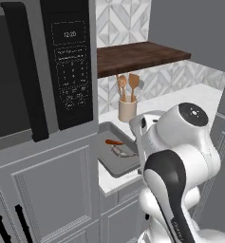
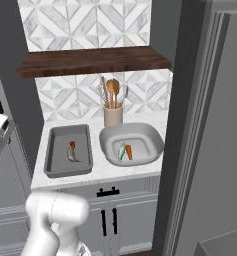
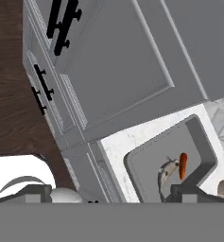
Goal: Place one carrot and one fish in each tupperware on the nearby counter, to pack two identical lunches.
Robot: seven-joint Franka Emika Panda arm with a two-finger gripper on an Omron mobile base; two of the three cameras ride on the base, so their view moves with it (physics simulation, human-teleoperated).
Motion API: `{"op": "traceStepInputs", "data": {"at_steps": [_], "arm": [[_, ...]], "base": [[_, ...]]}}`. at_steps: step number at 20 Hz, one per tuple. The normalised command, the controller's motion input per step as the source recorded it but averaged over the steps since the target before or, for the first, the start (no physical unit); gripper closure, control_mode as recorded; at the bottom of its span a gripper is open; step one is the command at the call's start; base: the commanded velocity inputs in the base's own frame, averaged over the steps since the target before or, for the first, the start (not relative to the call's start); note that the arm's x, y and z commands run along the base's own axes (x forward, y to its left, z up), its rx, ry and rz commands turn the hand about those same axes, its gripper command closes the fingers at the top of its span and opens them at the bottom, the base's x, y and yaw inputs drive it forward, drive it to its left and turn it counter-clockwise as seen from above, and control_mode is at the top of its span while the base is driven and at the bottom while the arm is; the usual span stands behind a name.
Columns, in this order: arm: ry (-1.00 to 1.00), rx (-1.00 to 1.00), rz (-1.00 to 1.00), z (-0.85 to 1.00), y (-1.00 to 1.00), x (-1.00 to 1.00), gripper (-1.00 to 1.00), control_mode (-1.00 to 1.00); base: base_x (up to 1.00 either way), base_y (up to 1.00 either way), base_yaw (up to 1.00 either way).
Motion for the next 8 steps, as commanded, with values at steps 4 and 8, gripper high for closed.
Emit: {"op": "traceStepInputs", "data": {"at_steps": [4,8], "arm": [[0.0,0.0,0.0,0.0,0.0,0.0,-1.0,-1.0],[0.0,0.08,-0.01,-0.16,-0.13,0.1,-1.0,-1.0]], "base": [[0.0,0.0,0.0],[0.0,0.0,0.0]]}}
